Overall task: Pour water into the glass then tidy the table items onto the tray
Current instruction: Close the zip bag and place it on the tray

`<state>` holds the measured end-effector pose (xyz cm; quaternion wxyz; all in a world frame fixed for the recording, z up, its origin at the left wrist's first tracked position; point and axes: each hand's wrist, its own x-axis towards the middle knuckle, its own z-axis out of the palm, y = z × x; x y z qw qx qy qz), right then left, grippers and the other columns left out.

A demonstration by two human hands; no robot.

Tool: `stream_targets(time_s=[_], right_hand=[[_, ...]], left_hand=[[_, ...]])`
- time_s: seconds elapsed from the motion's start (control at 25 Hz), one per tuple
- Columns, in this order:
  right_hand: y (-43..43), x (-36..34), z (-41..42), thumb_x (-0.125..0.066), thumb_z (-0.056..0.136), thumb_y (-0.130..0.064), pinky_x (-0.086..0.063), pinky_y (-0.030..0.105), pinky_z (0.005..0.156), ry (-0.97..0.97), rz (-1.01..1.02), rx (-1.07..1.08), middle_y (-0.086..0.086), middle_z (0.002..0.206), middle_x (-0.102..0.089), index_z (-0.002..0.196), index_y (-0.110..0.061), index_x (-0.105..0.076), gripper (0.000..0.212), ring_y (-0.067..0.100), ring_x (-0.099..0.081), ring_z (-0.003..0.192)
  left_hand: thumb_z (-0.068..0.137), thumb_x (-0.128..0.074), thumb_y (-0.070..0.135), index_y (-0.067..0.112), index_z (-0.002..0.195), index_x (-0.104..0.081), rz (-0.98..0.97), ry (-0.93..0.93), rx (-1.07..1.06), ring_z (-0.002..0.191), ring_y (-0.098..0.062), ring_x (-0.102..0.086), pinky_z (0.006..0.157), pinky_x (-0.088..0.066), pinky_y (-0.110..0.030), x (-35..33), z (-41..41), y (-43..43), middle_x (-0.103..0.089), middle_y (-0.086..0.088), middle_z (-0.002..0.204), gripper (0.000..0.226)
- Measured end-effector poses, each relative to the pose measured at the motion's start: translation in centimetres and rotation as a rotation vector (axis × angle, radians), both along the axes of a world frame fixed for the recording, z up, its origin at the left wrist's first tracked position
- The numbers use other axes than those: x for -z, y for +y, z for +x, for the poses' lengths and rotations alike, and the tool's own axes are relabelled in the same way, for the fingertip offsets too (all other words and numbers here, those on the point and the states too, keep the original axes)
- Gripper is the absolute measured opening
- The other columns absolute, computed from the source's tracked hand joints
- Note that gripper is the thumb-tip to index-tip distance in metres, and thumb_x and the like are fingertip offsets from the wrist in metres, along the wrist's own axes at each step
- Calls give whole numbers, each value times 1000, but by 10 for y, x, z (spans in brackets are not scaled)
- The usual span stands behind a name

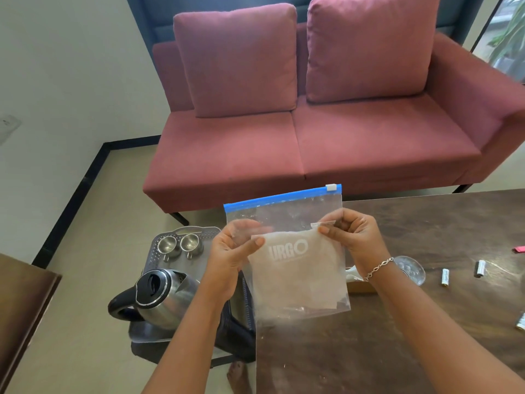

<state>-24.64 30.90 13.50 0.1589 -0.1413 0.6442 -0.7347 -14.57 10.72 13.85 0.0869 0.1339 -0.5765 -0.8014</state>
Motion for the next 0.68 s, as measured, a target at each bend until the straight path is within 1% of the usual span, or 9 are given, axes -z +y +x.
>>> stream_targets(time_s=[0.12, 0.2, 0.28, 0.36, 0.4, 0.44, 0.56, 0.6, 0.68], right_hand=[[1, 0, -3, -62, 76, 10, -53, 15, 58, 20, 4, 4, -9, 59, -68, 71, -5, -63, 16, 2, -62, 58], [3, 1, -4, -62, 76, 12, -53, 15, 58, 12, 10, 1, -9, 59, -69, 69, -7, -66, 21, 2, -62, 57], [7, 2, -7, -60, 77, 13, -54, 19, 54, -27, 14, 1, -8, 59, -70, 62, -18, -71, 36, 5, -63, 56], [12, 3, -10, -57, 79, 14, -55, 24, 54, -14, 44, -24, -9, 60, -69, 59, -23, -72, 45, 7, -64, 59], [14, 3, -11, -55, 81, 13, -57, 27, 56, 0, 62, -47, -9, 61, -68, 58, -24, -73, 47, 10, -65, 62], [17, 4, -13, -55, 82, 12, -58, 29, 58, 1, 71, -62, -8, 62, -68, 58, -25, -73, 48, 12, -66, 64], [20, 6, -18, -50, 84, 14, -58, 31, 60, -25, 90, -75, -7, 60, -68, 54, -25, -72, 54, 17, -65, 68], [19, 6, -19, -48, 84, 15, -58, 31, 61, -33, 91, -80, -6, 60, -67, 52, -24, -72, 56, 20, -64, 70], [19, 6, -20, -46, 84, 15, -57, 32, 62, -37, 80, -85, -3, 61, -66, 49, -22, -71, 57, 26, -61, 72]], left_hand=[[67, -73, 0, 16, 75, -69, -49, -19, -49, 56, -12, -64, 49, -53, -22, 1, 1, 2, -68, 0, 63, 18], [69, -67, -3, 13, 70, -70, -65, 8, -79, 51, -11, -62, 42, -49, -19, -1, 0, 3, -67, 1, 60, 16], [71, -66, -8, 15, 64, -71, -82, 26, -84, 53, -10, -64, 45, -50, -19, -4, -2, 3, -69, 2, 60, 25], [63, -69, -5, 19, 58, -71, -158, 59, -38, 55, -8, -64, 48, -50, -18, -5, -3, 2, -69, 5, 59, 24], [58, -66, -7, 19, 55, -70, -199, 64, -15, 57, -8, -64, 49, -50, -17, -4, -4, 1, -69, 5, 60, 26], [59, -59, -11, 18, 53, -69, -224, 60, 4, 62, -10, -65, 50, -51, -18, -1, -6, -1, -71, 3, 63, 32], [68, -38, -26, 14, 49, -66, -227, 54, 75, 80, -21, -69, 58, -54, -22, 4, -8, -7, -75, -5, 81, 52], [66, -37, -24, 13, 48, -65, -233, 55, 104, 86, -22, -69, 60, -54, -23, 3, -8, -8, -75, -5, 85, 50], [60, -39, -11, 13, 49, -65, -260, 44, 177, 99, -27, -65, 68, -55, -25, 0, -8, -13, -74, -8, 96, 38]])
